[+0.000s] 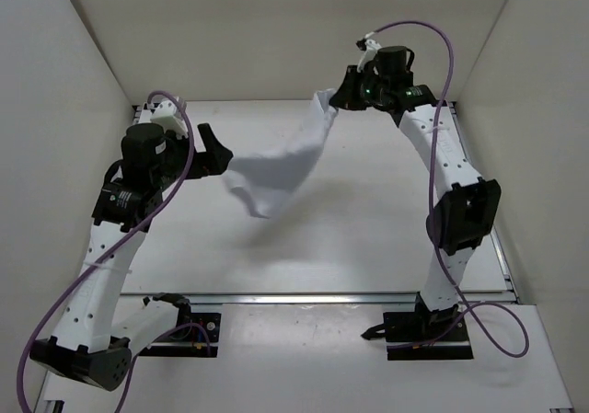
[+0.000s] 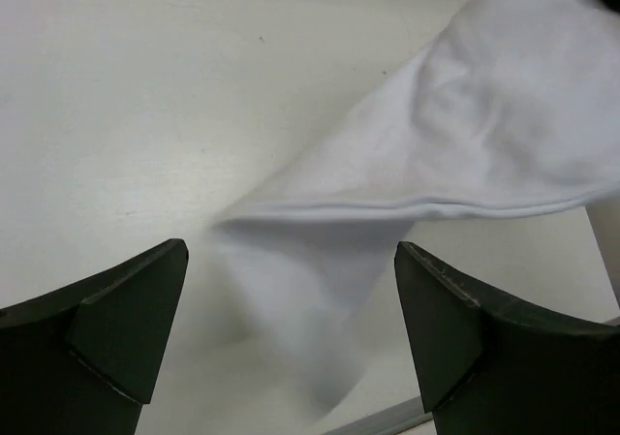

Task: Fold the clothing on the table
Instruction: Move the skirt to the center of the board, then flatten the skirt out

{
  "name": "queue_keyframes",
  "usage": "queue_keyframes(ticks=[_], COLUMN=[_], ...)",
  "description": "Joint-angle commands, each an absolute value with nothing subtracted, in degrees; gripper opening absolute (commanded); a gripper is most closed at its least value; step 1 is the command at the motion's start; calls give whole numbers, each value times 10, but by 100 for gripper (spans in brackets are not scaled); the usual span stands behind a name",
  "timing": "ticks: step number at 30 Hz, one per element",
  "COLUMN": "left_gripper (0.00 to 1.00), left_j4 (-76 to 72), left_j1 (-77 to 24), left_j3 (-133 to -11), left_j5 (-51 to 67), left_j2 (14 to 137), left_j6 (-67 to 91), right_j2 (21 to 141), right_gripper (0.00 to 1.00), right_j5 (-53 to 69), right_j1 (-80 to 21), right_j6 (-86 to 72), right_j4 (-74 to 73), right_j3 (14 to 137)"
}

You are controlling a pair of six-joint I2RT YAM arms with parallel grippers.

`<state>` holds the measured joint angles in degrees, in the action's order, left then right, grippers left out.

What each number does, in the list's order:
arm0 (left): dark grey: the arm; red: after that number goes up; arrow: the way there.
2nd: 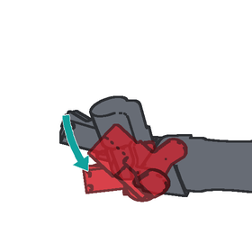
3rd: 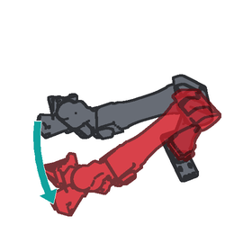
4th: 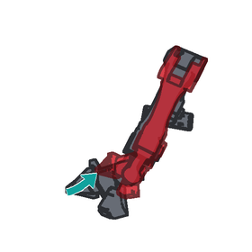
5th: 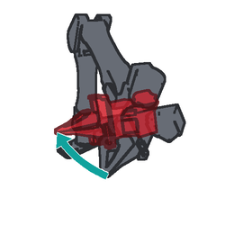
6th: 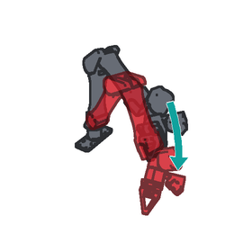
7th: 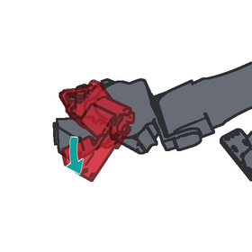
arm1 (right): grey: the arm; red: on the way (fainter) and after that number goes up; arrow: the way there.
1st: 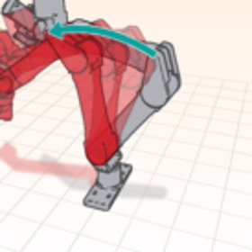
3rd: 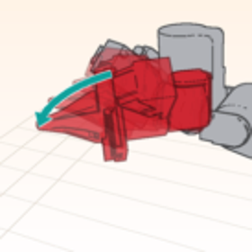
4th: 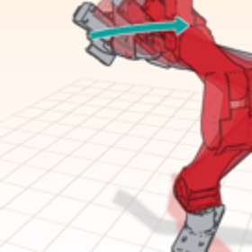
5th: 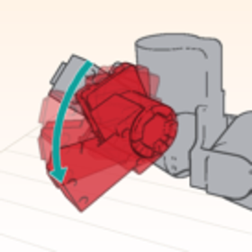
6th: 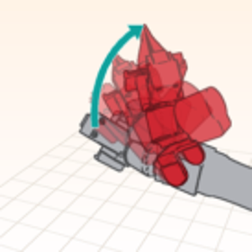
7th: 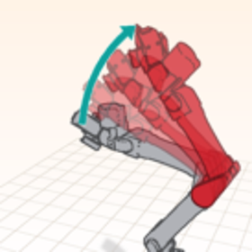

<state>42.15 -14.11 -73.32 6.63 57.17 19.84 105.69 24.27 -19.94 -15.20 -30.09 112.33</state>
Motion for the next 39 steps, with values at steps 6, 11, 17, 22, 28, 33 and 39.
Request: queue_keyframes(ticks=[6,11,17,22,28,33,39], left_gripper=[98,99,98,98,99,99,99], left_j4=[269,253,54,38,-31,-86,-135], left_j1=[-166,-222,-287,-380,-425,-439,-451], left_j3=[-661,-691,-631,-744,-841,-873,-869], left_j5=[113,94,161,138,129,146,170], left_j2=[696,817,904,1046,1161,1211,1230], left_j6=[259,224,213,99,69,85,132], right_j2=[1236,1274,1283,1274,1238,1221,1217], right_gripper=[0,0,0,0,0,0,0], right_j5=[279,330,301,300,315,318,306], right_j1=[-127,-84,-63,-54,-52,-55,-48], right_j6=[-110,-105,-78,-80,-97,-99,-94], right_j4=[-325,-324,-354,-363,-342,-344,-350], right_j3=[1053,1048,1084,1074,1024,1013,998])
